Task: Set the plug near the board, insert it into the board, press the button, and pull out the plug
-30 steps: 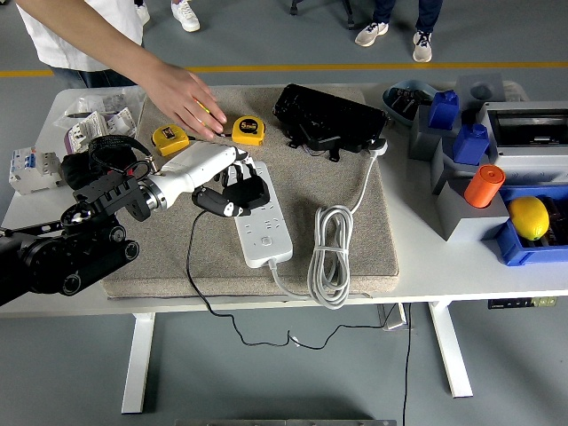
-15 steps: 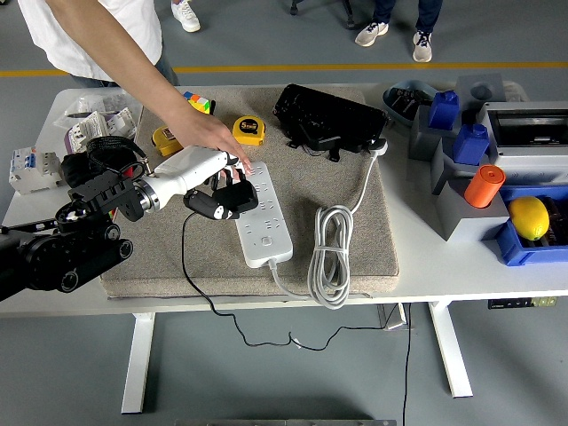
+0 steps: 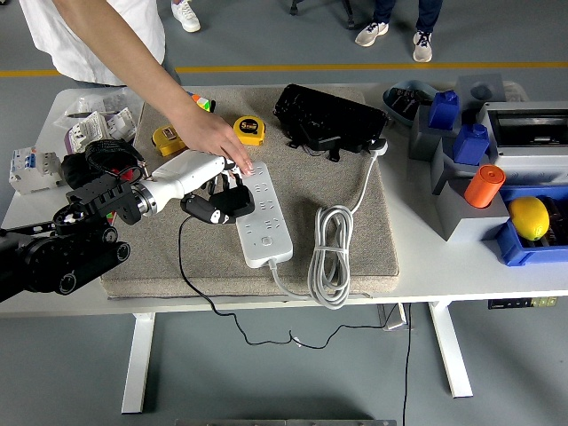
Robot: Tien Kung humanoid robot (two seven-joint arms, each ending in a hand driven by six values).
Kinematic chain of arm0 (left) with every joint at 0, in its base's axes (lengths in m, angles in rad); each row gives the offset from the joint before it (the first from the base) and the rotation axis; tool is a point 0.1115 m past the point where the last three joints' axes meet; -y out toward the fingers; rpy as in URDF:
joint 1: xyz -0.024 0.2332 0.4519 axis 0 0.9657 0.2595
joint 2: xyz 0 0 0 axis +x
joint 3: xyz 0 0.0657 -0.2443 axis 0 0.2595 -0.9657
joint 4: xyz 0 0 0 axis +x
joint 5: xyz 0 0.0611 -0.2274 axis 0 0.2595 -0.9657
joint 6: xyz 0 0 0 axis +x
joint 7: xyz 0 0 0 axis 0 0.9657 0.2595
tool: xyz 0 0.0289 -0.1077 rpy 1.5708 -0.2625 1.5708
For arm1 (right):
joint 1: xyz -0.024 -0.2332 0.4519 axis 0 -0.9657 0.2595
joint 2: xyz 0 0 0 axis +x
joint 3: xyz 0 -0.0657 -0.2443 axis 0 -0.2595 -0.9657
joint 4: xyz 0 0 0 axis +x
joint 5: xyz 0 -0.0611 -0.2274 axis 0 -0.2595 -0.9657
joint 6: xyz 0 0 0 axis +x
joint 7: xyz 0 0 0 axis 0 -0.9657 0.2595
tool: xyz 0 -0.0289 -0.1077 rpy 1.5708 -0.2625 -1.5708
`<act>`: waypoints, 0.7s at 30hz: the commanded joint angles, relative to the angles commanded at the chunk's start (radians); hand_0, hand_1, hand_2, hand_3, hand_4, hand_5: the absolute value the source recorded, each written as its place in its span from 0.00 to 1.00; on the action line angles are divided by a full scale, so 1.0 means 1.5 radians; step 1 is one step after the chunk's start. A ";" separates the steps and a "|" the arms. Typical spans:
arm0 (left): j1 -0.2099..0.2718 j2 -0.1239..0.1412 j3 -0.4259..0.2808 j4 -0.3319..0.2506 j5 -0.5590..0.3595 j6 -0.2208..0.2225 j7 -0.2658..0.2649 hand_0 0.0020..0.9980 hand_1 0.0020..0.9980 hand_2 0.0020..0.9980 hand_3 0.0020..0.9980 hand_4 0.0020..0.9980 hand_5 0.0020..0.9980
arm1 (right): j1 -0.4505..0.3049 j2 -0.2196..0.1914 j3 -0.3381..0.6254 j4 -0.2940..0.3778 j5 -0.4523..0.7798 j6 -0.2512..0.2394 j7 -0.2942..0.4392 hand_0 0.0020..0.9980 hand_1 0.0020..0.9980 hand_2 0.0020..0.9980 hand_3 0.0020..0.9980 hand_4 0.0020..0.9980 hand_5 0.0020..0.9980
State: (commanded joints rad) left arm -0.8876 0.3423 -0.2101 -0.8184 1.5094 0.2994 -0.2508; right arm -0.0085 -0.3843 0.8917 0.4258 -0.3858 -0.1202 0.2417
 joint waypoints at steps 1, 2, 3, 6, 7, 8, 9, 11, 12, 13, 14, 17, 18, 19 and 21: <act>0.000 0.000 0.001 0.001 -0.001 0.000 0.000 0.29 0.33 0.36 0.52 0.85 0.11 | 0.000 0.000 0.001 0.000 0.000 0.000 0.000 0.70 0.70 0.68 0.57 1.00 0.53; 0.000 0.000 0.002 0.001 -0.001 0.000 -0.001 0.30 0.33 0.36 0.52 0.85 0.11 | 0.000 0.001 0.001 0.000 0.000 0.000 0.000 0.70 0.70 0.68 0.57 1.00 0.53; 0.000 0.000 0.003 0.001 -0.001 0.000 0.000 0.30 0.33 0.36 0.52 0.85 0.11 | 0.000 0.001 0.001 0.000 -0.001 0.000 0.000 0.70 0.70 0.68 0.57 1.00 0.53; 0.000 0.000 0.005 0.001 -0.001 0.001 -0.001 0.30 0.33 0.36 0.52 0.85 0.11 | -0.001 0.000 0.002 0.000 -0.001 0.000 0.000 0.70 0.70 0.68 0.57 1.00 0.53; 0.000 0.000 0.005 0.001 -0.001 0.001 -0.002 0.31 0.34 0.36 0.52 0.85 0.11 | -0.001 0.001 0.002 0.000 0.000 0.000 0.000 0.70 0.70 0.68 0.58 1.00 0.53; 0.000 -0.001 0.006 0.002 -0.001 0.001 -0.002 0.31 0.34 0.36 0.52 0.85 0.11 | -0.001 0.001 0.002 0.000 0.000 0.000 0.000 0.70 0.70 0.68 0.58 1.00 0.53; -0.001 -0.001 0.006 0.002 0.000 0.001 -0.001 0.31 0.34 0.36 0.52 0.85 0.11 | -0.001 0.001 0.002 0.000 0.000 0.000 0.000 0.70 0.70 0.68 0.58 1.00 0.53; -0.001 -0.002 0.008 0.003 -0.002 0.002 -0.001 0.31 0.34 0.36 0.52 0.85 0.11 | -0.001 0.001 0.001 0.000 -0.001 0.000 0.000 0.70 0.70 0.68 0.58 1.00 0.53; -0.001 -0.002 0.008 0.004 -0.002 0.003 -0.001 0.31 0.34 0.36 0.52 0.85 0.11 | 0.000 0.001 0.002 0.000 -0.001 0.000 0.000 0.70 0.70 0.68 0.58 1.00 0.53; -0.001 -0.003 0.009 0.005 -0.003 0.005 -0.002 0.32 0.35 0.37 0.52 0.85 0.12 | 0.000 0.001 0.002 0.000 -0.001 0.000 0.000 0.70 0.70 0.68 0.58 1.00 0.53; -0.002 -0.003 0.009 0.006 -0.003 0.007 -0.003 0.32 0.35 0.37 0.52 0.85 0.12 | 0.000 0.001 0.001 0.000 -0.001 0.000 0.000 0.70 0.70 0.68 0.58 1.00 0.53; -0.002 -0.004 0.010 0.011 -0.006 0.011 -0.003 0.32 0.35 0.37 0.52 0.85 0.12 | -0.001 0.001 0.001 0.001 -0.001 0.000 0.000 0.70 0.70 0.68 0.58 1.00 0.53; -0.003 -0.005 0.011 0.012 -0.005 0.011 -0.002 0.32 0.35 0.37 0.52 0.85 0.12 | -0.001 0.001 0.001 0.001 -0.002 0.000 0.000 0.70 0.70 0.68 0.58 1.00 0.53; -0.004 -0.005 0.012 0.015 -0.005 0.012 -0.002 0.32 0.35 0.37 0.52 0.85 0.12 | 0.000 0.001 0.001 0.002 -0.002 0.000 0.000 0.70 0.70 0.68 0.58 1.00 0.53; -0.005 -0.005 0.013 0.018 -0.005 0.013 -0.001 0.33 0.35 0.37 0.52 0.85 0.12 | 0.000 0.001 0.003 0.002 -0.003 0.000 0.000 0.70 0.70 0.68 0.57 1.00 0.53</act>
State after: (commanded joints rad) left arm -0.8947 0.3343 -0.1907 -0.7907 1.5014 0.3186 -0.2523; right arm -0.0086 -0.3827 0.8963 0.4288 -0.3900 -0.1209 0.2419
